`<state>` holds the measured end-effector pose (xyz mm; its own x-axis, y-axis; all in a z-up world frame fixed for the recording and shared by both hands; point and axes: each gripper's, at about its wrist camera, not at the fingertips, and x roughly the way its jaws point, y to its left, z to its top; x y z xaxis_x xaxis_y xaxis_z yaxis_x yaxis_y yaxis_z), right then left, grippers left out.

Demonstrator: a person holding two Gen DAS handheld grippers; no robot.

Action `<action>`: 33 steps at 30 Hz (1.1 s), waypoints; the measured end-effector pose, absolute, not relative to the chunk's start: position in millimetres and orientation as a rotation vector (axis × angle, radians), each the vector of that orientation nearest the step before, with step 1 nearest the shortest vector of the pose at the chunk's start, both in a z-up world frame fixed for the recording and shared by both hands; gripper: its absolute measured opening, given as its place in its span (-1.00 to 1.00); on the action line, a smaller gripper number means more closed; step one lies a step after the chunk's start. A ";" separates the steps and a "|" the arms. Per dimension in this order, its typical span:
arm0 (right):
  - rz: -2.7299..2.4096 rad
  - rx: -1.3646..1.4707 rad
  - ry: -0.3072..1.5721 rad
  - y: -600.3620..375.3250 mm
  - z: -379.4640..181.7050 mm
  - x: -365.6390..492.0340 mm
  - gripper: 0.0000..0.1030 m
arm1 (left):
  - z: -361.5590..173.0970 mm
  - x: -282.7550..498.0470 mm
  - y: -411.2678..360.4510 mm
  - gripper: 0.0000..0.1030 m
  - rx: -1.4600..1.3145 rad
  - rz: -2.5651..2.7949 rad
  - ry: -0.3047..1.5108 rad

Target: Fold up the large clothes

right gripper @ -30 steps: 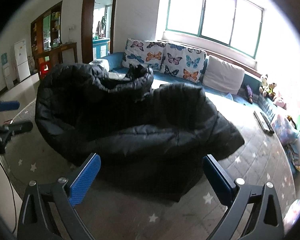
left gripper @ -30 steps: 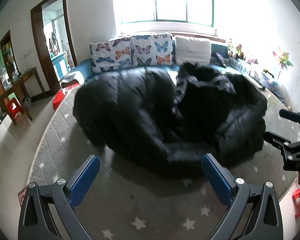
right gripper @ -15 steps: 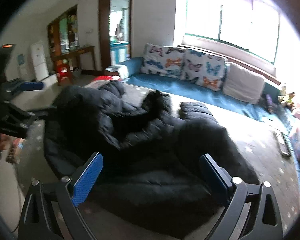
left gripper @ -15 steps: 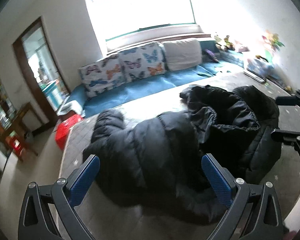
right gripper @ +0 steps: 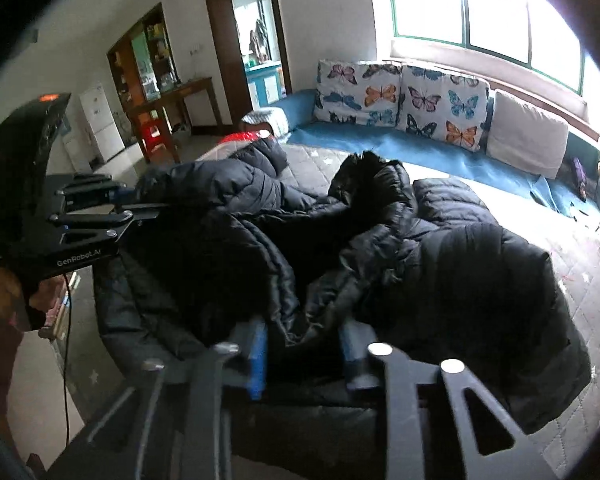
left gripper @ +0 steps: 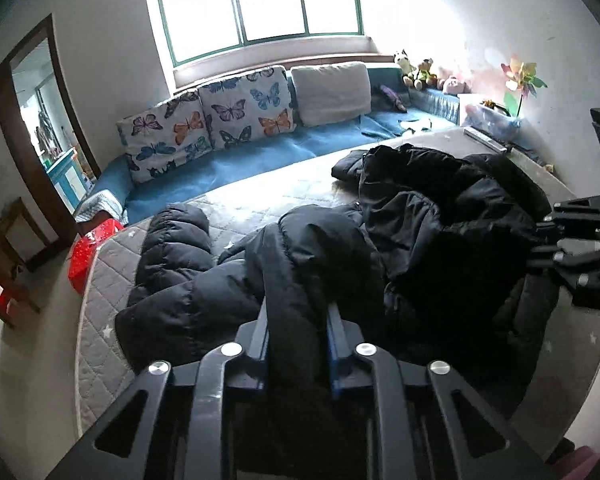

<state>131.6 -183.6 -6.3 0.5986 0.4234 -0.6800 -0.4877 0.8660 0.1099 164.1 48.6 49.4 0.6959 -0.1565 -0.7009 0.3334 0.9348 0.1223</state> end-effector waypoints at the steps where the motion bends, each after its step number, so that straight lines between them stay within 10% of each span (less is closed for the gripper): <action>1: 0.532 -0.096 0.745 -185.0 -1.5 125.1 -0.52 | 51.1 159.0 51.6 -0.62 0.247 -0.273 0.748; 15: 0.682 -0.234 0.550 -196.5 53.5 12.0 -0.57 | 60.6 27.3 133.0 -0.63 0.072 -0.358 0.702; 33: 0.902 -0.420 0.786 -204.2 41.7 -88.4 -0.50 | 39.2 -99.6 150.1 -0.15 0.227 -0.370 0.744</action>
